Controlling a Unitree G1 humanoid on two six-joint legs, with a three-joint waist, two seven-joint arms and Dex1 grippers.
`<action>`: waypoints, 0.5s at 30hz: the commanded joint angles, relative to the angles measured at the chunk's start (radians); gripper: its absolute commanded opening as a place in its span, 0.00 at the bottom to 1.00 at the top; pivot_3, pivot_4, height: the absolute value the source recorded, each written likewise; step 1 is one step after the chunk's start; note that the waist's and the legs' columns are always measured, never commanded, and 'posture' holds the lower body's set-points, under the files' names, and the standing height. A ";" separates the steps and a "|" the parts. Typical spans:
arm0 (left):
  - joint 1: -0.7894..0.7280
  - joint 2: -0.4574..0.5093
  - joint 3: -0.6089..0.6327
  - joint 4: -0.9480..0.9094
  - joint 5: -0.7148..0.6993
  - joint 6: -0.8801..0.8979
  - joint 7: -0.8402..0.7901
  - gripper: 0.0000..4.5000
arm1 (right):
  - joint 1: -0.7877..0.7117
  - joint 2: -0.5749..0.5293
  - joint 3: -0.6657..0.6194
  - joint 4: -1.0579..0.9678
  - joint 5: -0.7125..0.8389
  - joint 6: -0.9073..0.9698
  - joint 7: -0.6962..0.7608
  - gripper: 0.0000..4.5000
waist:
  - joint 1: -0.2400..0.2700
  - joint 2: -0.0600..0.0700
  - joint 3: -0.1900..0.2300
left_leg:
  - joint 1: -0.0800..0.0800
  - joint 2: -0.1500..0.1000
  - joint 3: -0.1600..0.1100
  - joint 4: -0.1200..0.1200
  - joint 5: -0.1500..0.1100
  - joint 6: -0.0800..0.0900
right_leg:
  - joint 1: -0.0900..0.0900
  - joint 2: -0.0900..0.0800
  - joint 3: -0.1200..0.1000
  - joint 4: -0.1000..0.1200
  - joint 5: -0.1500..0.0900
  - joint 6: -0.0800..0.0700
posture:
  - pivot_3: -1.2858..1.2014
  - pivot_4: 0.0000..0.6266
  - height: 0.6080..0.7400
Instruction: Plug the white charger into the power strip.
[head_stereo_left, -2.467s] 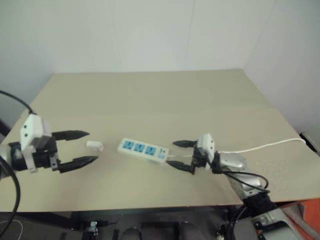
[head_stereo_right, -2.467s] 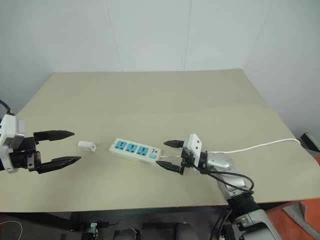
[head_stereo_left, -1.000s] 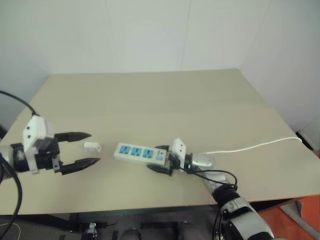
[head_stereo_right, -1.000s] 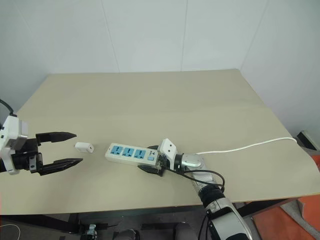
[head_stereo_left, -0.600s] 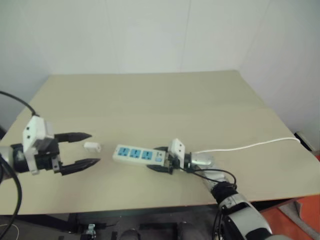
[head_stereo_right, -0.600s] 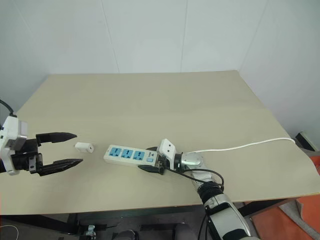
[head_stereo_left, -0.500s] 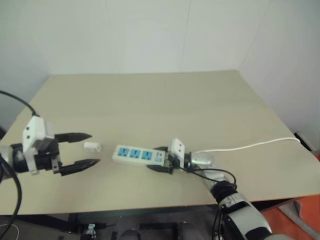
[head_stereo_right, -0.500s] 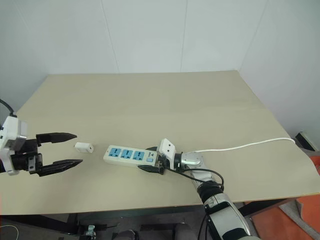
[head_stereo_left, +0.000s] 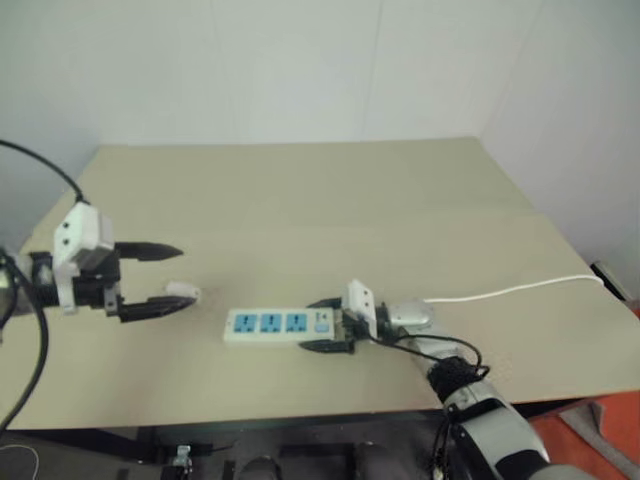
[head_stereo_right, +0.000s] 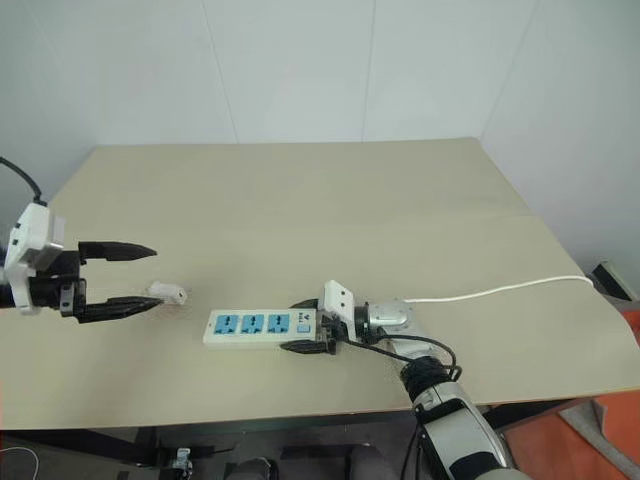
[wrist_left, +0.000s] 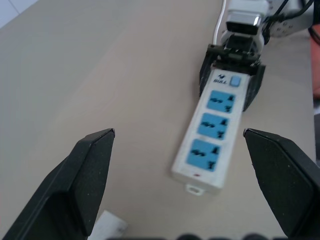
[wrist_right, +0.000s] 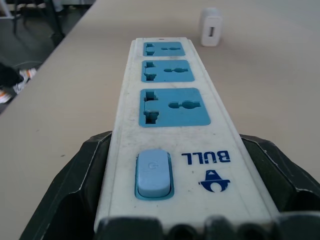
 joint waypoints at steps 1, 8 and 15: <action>-0.133 0.043 -0.111 0.095 0.113 -0.096 -0.058 1.00 | -0.002 0.015 0.008 -0.017 0.005 -0.037 0.029 0.76 | 0.000 0.000 0.000 | 0.000 0.000 0.000 0.000 0.000 0.000 | 0.000 0.000 0.000 0.000 0.000 0.000 | 0.52 0.24 1.00; -0.534 0.015 -0.456 0.313 0.435 -0.148 -0.186 1.00 | -0.016 0.030 0.012 0.029 -0.014 -0.050 0.023 0.76 | -0.005 0.000 0.000 | -0.001 0.000 0.000 0.000 0.000 0.000 | -0.001 0.001 0.001 0.001 0.000 0.000 | 0.52 0.24 1.00; -0.821 -0.126 -0.660 0.576 0.656 -0.083 -0.234 1.00 | -0.009 0.023 0.008 0.025 -0.021 -0.045 0.014 0.76 | -0.013 -0.001 0.000 | -0.001 0.000 0.000 0.001 0.000 0.000 | -0.001 0.002 0.001 0.002 0.000 0.001 | 0.52 0.24 1.00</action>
